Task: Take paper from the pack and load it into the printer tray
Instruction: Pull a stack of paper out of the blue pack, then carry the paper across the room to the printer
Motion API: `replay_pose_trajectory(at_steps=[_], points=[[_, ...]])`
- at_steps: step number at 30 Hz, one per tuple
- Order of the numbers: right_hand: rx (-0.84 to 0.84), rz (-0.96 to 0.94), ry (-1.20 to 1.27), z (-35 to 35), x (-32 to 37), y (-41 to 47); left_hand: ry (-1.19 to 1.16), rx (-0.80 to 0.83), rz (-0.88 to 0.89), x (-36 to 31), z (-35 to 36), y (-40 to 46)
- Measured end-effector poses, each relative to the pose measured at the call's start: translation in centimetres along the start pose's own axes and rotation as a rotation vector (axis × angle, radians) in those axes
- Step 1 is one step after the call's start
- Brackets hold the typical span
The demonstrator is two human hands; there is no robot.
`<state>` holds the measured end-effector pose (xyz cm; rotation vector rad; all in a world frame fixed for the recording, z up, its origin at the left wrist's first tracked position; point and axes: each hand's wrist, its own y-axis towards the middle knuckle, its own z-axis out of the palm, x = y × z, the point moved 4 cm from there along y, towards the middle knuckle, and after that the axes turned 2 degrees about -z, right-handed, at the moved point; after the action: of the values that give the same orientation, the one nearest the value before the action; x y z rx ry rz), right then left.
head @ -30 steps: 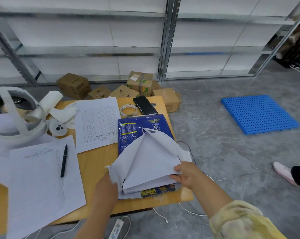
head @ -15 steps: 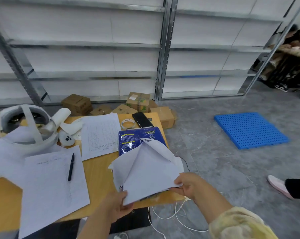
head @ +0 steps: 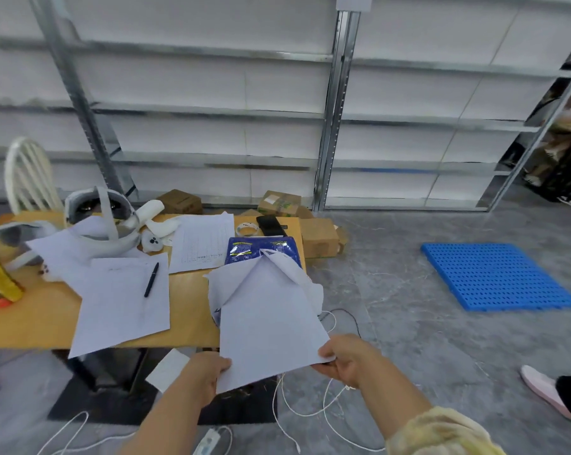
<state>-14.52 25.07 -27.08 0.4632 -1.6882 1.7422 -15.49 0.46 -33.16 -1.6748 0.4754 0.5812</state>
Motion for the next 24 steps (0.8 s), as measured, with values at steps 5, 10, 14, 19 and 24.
replay_pose_trajectory(at_steps=[5, 10, 14, 19, 24], points=[[0.024, -0.037, 0.002, -1.9, -1.6, -2.9, -0.006, -0.017, 0.045, 1.5, 0.1, -4.0], [0.087, -0.103, -0.003, -3.0, -2.1, -5.9, -0.061, -0.005, 0.148, 2.0, 0.3, -9.1], [0.176, -0.174, 0.010, -1.6, -1.4, -7.8, -0.160, -0.031, 0.248, 1.5, -1.5, -11.4], [0.276, -0.270, 0.016, 2.6, 0.2, -9.8, -0.254, -0.119, 0.396, 0.1, -5.6, -14.2], [0.339, -0.353, -0.082, 7.5, 0.9, -10.3, -0.275, -0.193, 0.454, -0.3, -10.4, -16.6]])
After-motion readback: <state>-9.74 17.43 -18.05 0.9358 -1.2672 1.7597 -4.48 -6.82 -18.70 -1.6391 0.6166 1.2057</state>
